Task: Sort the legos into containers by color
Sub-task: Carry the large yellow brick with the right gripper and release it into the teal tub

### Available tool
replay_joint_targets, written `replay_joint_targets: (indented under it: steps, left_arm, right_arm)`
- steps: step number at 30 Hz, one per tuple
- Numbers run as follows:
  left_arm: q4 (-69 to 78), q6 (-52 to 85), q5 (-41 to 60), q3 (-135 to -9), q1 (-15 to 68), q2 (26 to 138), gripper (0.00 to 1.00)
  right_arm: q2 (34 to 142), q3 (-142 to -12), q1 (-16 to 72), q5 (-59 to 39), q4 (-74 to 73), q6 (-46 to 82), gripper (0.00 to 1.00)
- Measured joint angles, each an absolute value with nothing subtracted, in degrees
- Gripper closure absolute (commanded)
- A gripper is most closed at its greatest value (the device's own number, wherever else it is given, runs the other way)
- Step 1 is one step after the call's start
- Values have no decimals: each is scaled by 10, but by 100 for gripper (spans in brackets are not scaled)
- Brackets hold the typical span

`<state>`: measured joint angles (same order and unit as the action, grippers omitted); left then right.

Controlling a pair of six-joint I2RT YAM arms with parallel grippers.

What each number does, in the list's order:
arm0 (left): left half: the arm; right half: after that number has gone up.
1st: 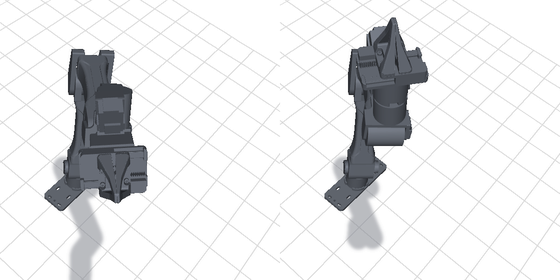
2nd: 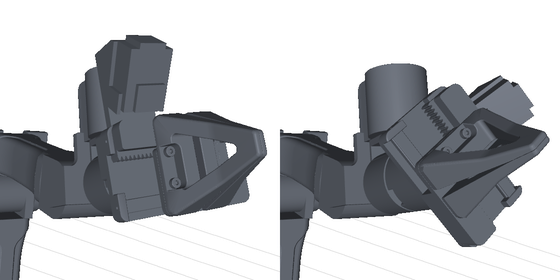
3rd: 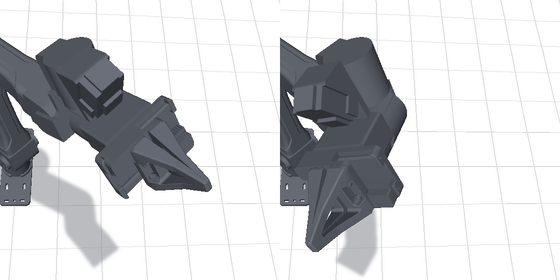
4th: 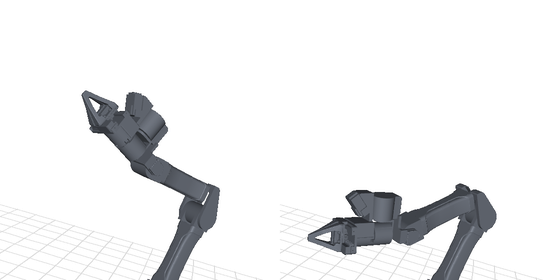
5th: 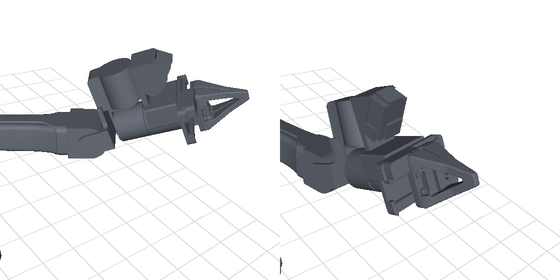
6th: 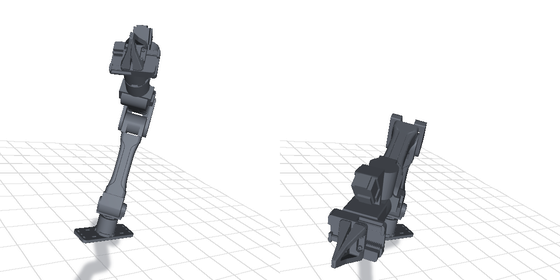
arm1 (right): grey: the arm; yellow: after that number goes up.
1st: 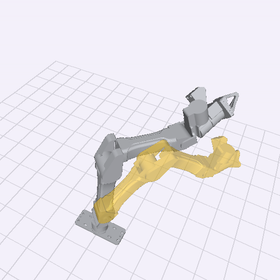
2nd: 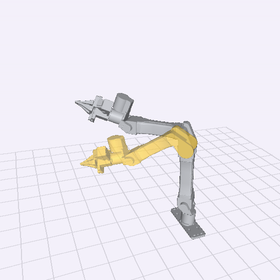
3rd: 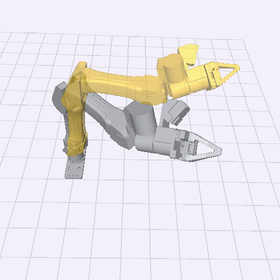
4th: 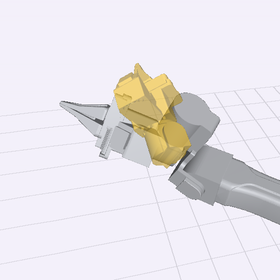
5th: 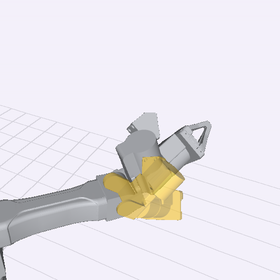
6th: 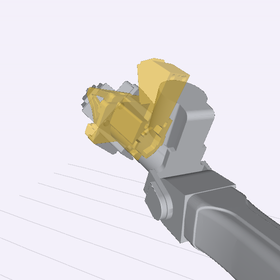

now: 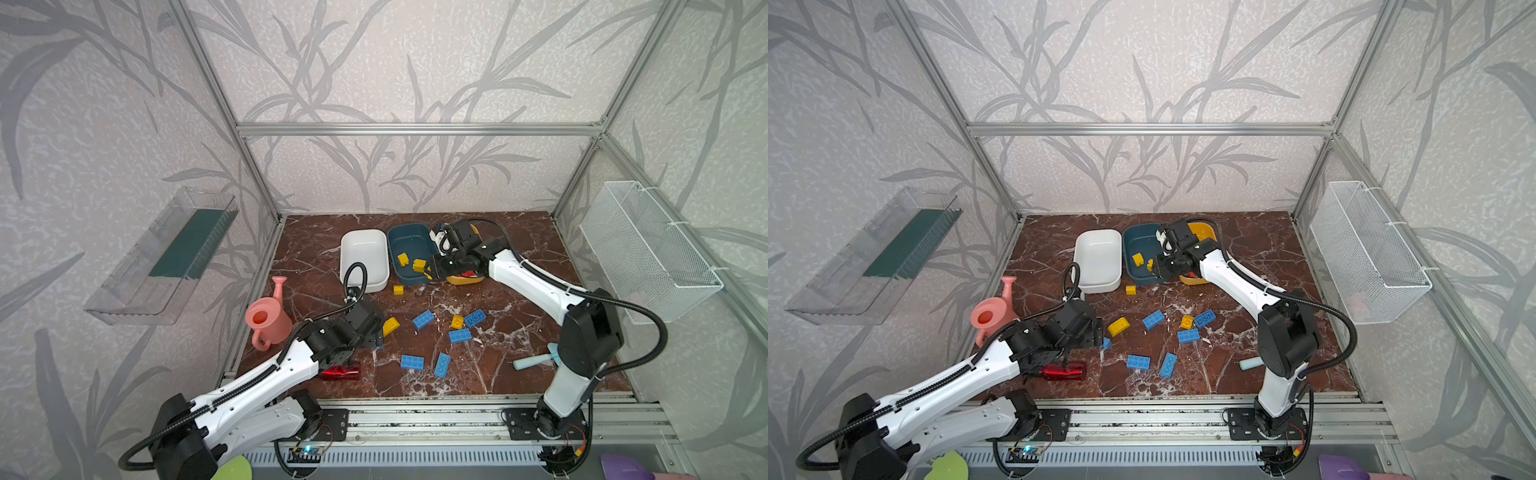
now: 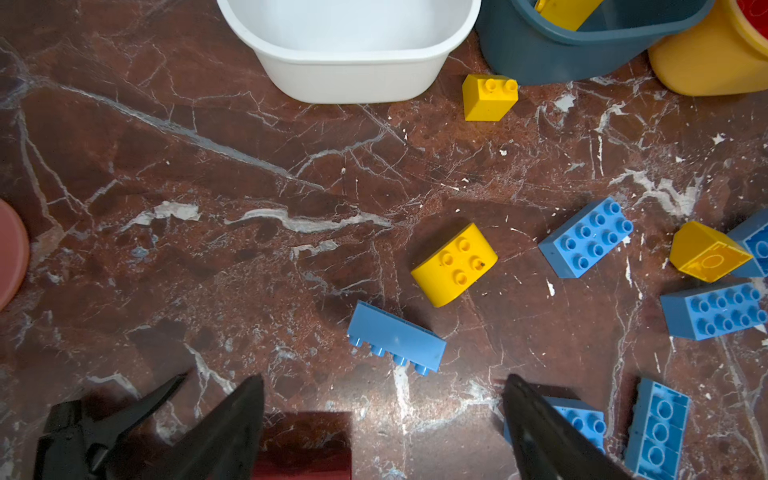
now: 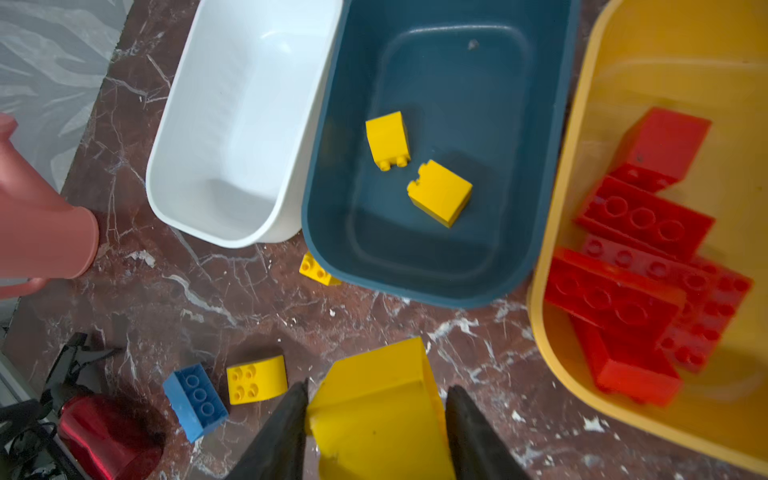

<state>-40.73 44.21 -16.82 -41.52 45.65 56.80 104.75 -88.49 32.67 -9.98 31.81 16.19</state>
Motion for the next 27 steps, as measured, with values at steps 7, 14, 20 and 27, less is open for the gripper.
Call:
replay_joint_targets:
  steps: [7, 14, 20, 27]
  left_arm:
    - [-411, 447, -165, -409, 456, 567, 7]
    - [-419, 446, -162, -408, 456, 568, 8]
    - [-427, 445, -158, -408, 456, 567, 11]
    - [-429, 425, -147, -409, 456, 568, 18]
  right_arm:
    - [1180, -1030, 327, -106, 338, 157, 58]
    - [1267, -1127, 327, -106, 364, 155, 57]
    - [1290, -1150, 327, -106, 377, 156, 39]
    - [1287, -1153, 327, -105, 387, 150, 21]
